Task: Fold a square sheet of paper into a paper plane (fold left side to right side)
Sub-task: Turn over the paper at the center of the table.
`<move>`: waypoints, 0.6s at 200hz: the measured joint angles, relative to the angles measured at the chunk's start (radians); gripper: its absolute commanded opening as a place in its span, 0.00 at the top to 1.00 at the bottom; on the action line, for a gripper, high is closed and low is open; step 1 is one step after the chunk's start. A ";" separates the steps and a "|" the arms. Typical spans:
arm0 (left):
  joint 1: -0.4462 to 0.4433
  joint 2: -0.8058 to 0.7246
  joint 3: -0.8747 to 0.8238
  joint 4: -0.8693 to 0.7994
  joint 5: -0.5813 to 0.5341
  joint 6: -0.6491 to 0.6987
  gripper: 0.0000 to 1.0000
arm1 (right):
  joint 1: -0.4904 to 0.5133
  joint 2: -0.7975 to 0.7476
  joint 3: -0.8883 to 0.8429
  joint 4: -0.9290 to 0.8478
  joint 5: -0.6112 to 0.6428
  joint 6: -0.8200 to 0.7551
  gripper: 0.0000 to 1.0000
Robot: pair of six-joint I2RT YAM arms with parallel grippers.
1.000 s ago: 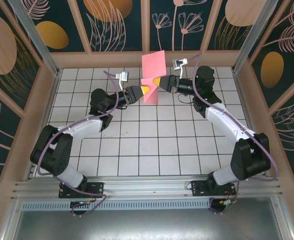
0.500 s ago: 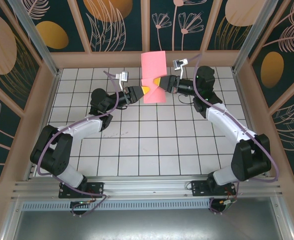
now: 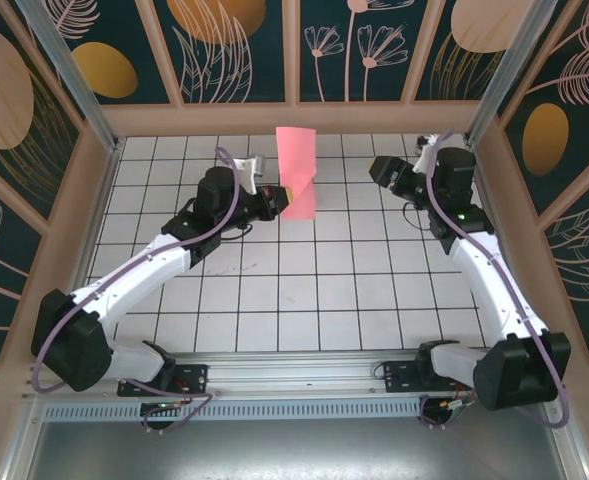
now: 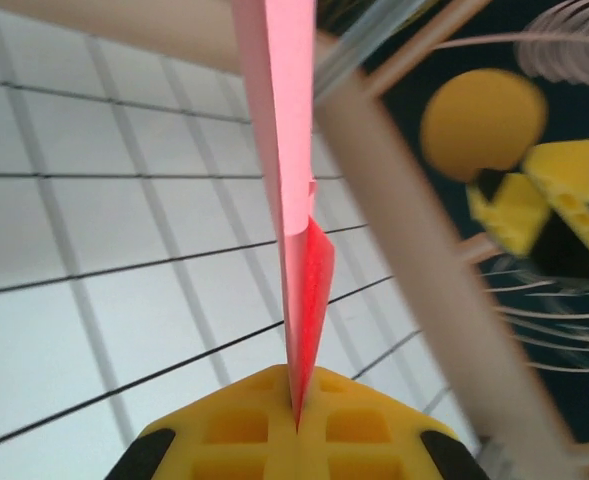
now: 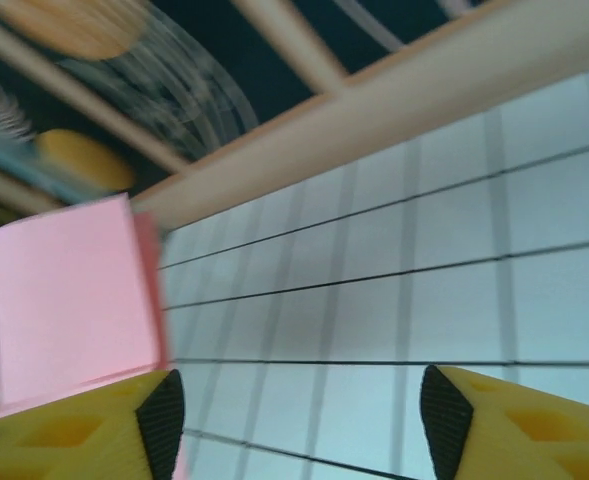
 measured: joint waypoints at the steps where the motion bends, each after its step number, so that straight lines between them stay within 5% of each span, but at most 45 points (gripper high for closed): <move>1: -0.003 0.000 0.003 -0.008 -0.007 0.002 1.00 | 0.000 -0.003 -0.002 -0.007 0.010 0.000 0.27; 63: -0.279 0.279 0.389 -0.703 -0.574 -0.009 1.00 | -0.006 -0.112 -0.083 -0.188 0.389 -0.115 0.02; 120: -0.372 0.650 0.656 -1.152 -0.811 -0.161 1.00 | -0.006 -0.185 -0.119 -0.201 0.475 -0.135 0.01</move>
